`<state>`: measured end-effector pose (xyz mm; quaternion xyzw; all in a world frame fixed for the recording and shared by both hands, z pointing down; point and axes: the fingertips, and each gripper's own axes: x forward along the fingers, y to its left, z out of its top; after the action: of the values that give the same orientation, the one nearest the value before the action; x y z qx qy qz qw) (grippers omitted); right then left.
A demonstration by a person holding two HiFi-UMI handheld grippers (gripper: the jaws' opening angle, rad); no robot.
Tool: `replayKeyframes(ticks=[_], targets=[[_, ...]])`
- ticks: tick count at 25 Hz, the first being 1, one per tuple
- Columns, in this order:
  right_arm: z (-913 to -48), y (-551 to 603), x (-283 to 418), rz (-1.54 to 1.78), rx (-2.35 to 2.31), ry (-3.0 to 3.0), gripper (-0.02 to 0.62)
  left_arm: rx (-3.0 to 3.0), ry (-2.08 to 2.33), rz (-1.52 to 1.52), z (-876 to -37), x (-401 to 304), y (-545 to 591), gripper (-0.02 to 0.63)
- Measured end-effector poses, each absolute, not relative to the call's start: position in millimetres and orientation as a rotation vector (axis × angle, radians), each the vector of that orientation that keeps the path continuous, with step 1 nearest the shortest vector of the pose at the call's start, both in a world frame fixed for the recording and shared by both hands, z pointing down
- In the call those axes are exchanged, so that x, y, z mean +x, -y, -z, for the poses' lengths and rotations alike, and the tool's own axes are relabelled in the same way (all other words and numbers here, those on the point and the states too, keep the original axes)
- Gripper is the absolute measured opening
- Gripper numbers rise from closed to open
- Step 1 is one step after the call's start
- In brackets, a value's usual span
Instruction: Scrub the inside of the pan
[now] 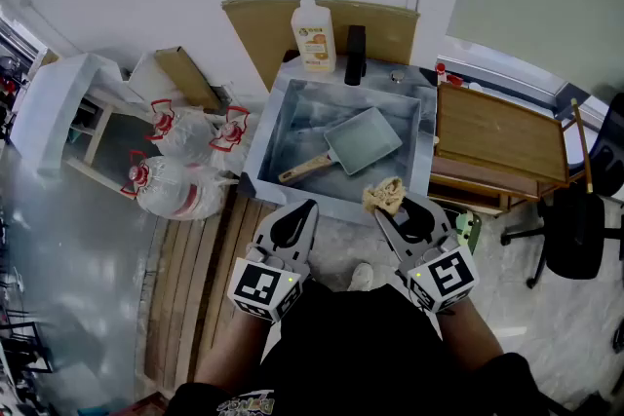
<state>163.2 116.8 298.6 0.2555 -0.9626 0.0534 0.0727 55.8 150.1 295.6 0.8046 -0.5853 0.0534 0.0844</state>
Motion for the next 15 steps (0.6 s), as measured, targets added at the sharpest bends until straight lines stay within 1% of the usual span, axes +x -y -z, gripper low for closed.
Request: replayKeyframes(ticks=[15], targets=[[-293.1, -110.4, 159.1, -0.057, 0.709, 2.923, 0.15, 2.377, 1.757, -0.198, -298.8, 57.4, -141.1, 0.008]])
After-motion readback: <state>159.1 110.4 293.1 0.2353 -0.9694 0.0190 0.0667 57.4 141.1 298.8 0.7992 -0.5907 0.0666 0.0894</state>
